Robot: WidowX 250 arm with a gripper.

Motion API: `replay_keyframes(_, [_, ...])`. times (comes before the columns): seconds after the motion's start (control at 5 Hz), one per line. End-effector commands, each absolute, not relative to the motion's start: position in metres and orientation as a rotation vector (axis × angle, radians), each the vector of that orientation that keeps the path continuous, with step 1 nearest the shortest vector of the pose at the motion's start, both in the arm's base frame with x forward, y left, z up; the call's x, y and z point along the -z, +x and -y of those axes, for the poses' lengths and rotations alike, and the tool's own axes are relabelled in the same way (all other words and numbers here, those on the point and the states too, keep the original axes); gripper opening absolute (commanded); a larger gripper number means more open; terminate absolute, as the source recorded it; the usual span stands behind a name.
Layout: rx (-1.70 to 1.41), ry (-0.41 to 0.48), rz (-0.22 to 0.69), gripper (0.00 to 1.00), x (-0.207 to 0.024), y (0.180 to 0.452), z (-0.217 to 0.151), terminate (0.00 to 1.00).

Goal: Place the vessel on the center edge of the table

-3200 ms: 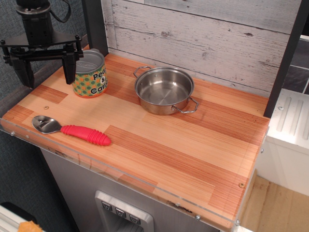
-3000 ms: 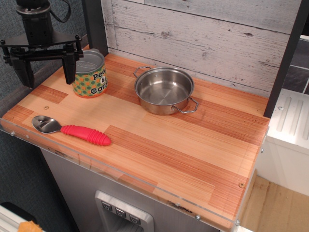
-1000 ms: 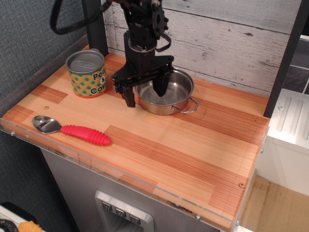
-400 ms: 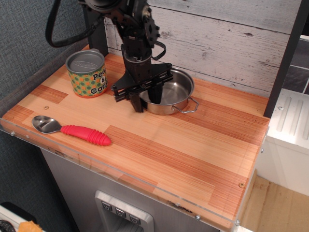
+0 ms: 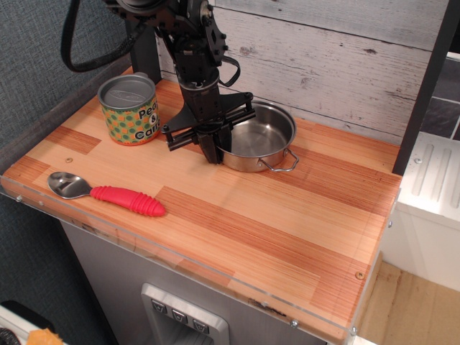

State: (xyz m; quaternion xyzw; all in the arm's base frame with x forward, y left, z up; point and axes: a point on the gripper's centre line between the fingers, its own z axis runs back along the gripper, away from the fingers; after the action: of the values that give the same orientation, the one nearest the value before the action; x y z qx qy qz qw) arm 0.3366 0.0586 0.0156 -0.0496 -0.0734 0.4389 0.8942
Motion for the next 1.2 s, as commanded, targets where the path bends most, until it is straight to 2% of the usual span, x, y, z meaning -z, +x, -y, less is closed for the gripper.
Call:
replay_keyframes(0.0, [-0.877, -0.132, 0.233, 0.0, -0.053, 0.336, -0.059, 0.0])
replay_keyframes(0.4, [-0.859, -0.139, 0.239, 0.0, -0.062, 0.312, -0.042, 0.0])
replay_keyframes(1.0, [-0.706, -0.129, 0.197, 0.0, -0.047, 0.309, 0.023, 0.0])
